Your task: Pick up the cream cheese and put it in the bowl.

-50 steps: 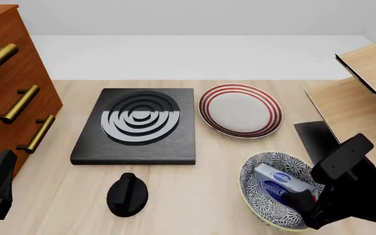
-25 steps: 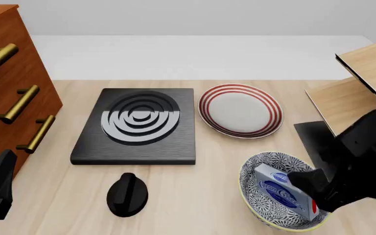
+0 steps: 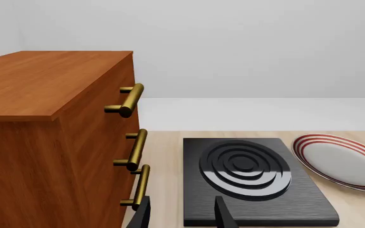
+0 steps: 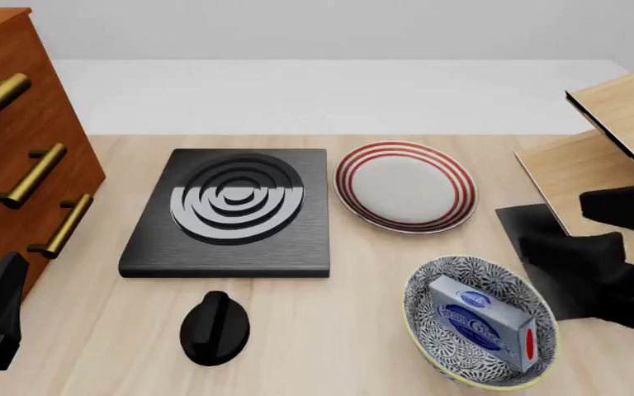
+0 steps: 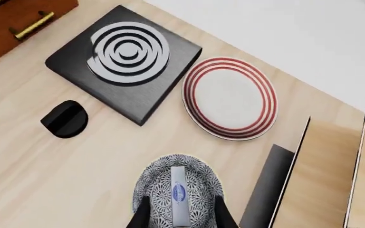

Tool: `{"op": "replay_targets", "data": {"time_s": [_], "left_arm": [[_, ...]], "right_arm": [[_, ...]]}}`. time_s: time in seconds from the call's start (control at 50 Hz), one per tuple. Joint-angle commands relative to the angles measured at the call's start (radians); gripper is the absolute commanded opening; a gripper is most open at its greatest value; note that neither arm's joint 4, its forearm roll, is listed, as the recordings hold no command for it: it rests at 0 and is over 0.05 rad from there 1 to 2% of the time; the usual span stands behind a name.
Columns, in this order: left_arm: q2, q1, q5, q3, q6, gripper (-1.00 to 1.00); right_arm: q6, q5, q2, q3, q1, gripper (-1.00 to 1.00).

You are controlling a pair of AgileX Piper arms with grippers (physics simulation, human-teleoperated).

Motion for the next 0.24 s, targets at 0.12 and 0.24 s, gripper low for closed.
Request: {"op": "replay_targets", "data": {"time_s": [0.12,0.24], "left_arm": [[0.000,0.000,0.000,0.000,0.000,1.00],[0.000,0.000,0.000,0.000,0.000,1.00]], "right_arm": [[0.036,0.048,-0.163,-0.054,0.047,1.00],[0.067,0.070,-0.237,-0.070,0.072,1.00]]}}
